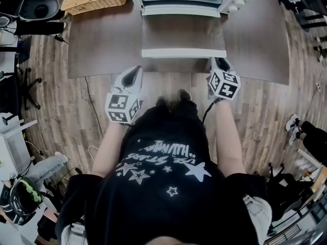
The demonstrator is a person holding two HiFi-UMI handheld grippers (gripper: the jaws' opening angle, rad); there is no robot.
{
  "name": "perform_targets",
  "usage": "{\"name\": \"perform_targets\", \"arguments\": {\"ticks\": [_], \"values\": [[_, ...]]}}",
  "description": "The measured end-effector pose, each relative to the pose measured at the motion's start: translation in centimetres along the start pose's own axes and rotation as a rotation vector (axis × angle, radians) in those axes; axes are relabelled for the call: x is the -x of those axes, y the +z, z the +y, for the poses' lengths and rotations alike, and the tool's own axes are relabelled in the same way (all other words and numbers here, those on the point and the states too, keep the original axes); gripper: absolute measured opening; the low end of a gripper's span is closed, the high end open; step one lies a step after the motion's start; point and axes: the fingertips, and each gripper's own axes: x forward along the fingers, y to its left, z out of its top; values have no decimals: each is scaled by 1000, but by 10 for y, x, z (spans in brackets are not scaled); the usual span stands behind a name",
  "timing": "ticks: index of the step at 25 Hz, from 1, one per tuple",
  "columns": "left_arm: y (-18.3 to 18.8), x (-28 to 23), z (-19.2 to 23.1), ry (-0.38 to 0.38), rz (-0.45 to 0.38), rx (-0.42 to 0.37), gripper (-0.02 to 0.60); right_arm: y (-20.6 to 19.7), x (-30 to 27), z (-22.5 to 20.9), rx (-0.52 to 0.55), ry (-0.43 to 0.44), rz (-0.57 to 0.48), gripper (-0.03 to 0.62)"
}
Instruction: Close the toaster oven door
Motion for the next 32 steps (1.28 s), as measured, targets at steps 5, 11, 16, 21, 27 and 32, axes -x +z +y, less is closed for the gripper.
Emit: {"name": "perform_targets", "arguments": {"ticks": [5,11,16,21,27,32], "values": [[6,-3,2,-6,-11,0,11,4,2,-3,-25,-14,-4,92],[16,-1,5,-9,-32,0,11,13,9,-5,-54,-25,-13,83],[27,2,9,-8,-64,5,11,24,15,-4,-63,-28,-36,81],[37,3,12,-1,-97,1,11,35,21,-3,-68,-19,-56,81],[48,6,12,0,-121,4,11,51,28,-1,-80,-20,-83,81],[60,10,14,3,-145,-2,11,67,34,1,-87,-18,-109,81]]}}
